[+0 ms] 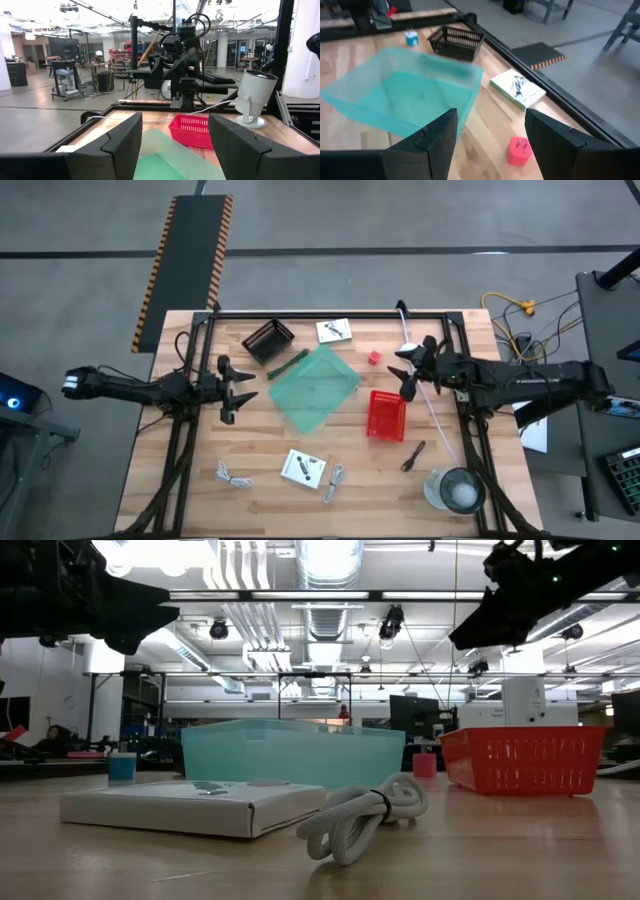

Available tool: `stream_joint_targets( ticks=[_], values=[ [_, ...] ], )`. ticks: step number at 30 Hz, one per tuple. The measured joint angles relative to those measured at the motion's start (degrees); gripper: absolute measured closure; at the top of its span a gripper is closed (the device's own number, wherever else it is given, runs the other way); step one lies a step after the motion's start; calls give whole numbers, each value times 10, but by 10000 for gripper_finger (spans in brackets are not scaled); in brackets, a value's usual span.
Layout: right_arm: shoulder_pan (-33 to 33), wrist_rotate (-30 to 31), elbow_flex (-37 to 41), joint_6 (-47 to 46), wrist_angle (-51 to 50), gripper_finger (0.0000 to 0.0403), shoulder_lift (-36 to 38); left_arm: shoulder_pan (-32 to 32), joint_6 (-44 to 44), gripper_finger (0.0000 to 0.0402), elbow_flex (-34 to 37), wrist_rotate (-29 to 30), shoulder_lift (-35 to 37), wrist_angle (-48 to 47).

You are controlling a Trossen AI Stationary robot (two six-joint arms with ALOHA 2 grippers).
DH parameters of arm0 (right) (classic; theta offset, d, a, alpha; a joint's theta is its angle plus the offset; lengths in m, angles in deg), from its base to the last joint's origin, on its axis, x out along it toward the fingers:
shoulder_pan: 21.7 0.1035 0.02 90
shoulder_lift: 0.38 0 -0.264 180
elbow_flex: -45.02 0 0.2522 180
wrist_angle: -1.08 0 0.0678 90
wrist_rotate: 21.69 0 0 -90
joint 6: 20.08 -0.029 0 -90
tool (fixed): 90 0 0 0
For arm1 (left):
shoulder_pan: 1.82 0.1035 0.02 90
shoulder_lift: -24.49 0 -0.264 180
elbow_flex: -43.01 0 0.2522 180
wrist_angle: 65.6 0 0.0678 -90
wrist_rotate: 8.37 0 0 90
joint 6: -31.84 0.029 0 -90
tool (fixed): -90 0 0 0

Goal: Pick and place items into bin
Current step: Put the pink charger adapter into the red bin

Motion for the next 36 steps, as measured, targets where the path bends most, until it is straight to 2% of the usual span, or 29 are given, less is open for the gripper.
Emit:
stream_joint_targets(
  ticks=[4,9,13,20,27,31,36],
  values=[
    [-10,1,-25,0,-11,183,-41,0,2,191,0,17,1,9],
    [-25,1,-51,-2,-19,183,-83,1,12,191,0,32,-29,71],
    [-38,1,-65,-4,-26,183,-105,1,12,191,0,31,-82,140],
    [-53,0,-72,-4,-37,183,-115,1,0,191,-24,27,-204,202],
    [-65,-1,-72,-2,-39,183,-115,1,49,191,-41,27,-321,308],
    [-84,-4,-72,-3,-52,183,-116,1,62,191,-45,27,-358,371],
    [-123,-13,-85,-28,-99,183,-122,1,62,191,-45,27,-372,390]
  ],
)
